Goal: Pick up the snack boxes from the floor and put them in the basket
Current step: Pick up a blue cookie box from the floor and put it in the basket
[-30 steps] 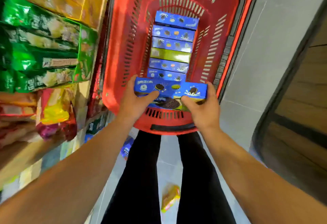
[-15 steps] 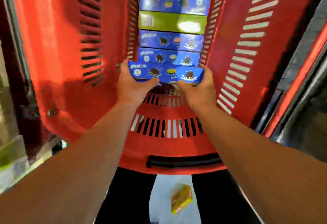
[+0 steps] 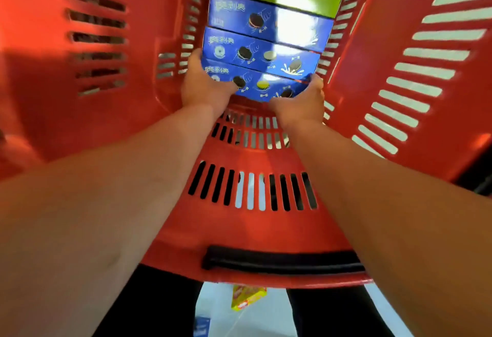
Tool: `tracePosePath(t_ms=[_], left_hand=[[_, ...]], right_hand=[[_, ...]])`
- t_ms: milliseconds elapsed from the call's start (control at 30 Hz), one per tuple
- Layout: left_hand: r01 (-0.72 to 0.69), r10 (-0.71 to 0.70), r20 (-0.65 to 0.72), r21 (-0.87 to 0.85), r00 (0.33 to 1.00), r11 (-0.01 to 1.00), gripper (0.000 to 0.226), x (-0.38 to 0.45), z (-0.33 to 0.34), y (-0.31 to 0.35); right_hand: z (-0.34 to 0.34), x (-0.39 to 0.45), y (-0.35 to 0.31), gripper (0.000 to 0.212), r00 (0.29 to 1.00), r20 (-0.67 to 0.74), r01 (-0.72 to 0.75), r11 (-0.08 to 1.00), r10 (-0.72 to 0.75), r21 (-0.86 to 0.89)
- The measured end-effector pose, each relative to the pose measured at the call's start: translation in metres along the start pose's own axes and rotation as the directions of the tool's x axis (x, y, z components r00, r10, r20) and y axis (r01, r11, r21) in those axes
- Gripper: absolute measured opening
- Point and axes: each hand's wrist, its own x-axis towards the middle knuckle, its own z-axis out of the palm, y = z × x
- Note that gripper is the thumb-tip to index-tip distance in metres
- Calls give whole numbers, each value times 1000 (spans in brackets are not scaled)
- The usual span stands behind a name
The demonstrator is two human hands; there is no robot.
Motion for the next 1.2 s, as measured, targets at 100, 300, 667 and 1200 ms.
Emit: tracePosePath(t_ms=[100,300,667,1200], left_hand=[[30,-29,-50,20,998,999,71,-18,-11,14],[-59,59,0,-21,998,998,47,-96,-50,59],[-578,401,453,372,796,727,80,-323,-160,208],[-794,692,403,417,598,443,70,-520,-132,323]], right_hand=[[-19,-18,-7,57,999,43,5,999,-4,-39],[-88,-101,-53,66,981,156,143,971,-113,-194],[-300,-308,-138,51,906,-3,409,876,-423,-254],[-506,-413,-62,83,793,-74,494,710,-604,-502]])
